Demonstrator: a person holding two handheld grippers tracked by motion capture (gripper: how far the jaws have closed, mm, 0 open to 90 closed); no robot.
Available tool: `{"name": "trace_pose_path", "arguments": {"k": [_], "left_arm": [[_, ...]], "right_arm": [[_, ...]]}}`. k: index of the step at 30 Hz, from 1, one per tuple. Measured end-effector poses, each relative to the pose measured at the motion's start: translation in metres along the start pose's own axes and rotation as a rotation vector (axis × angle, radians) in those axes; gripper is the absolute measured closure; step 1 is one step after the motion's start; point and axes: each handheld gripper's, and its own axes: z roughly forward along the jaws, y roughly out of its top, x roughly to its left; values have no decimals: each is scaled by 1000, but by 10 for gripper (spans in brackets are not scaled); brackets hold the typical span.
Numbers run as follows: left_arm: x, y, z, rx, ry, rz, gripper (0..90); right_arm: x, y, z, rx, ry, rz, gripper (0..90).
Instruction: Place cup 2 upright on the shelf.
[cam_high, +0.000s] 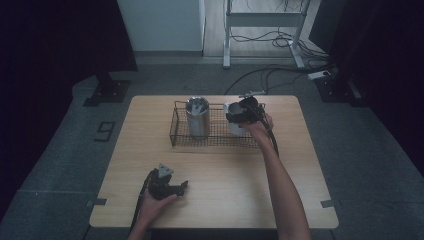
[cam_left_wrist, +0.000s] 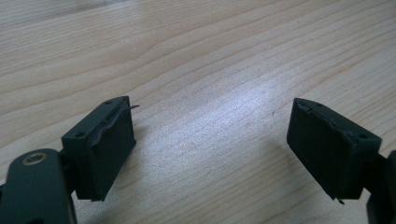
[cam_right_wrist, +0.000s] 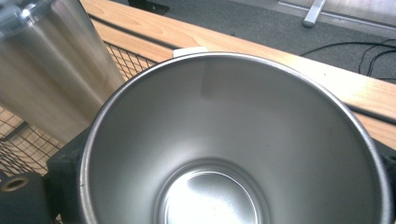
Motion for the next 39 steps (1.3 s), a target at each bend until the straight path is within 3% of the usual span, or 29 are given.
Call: {"name": "trace_pose_path", "arguments": {"k": [39], "left_arm": [[-1,0,0,1,5,5,151]], "right_arm": [[-1,-25,21,87,-20,-7,62]]}}
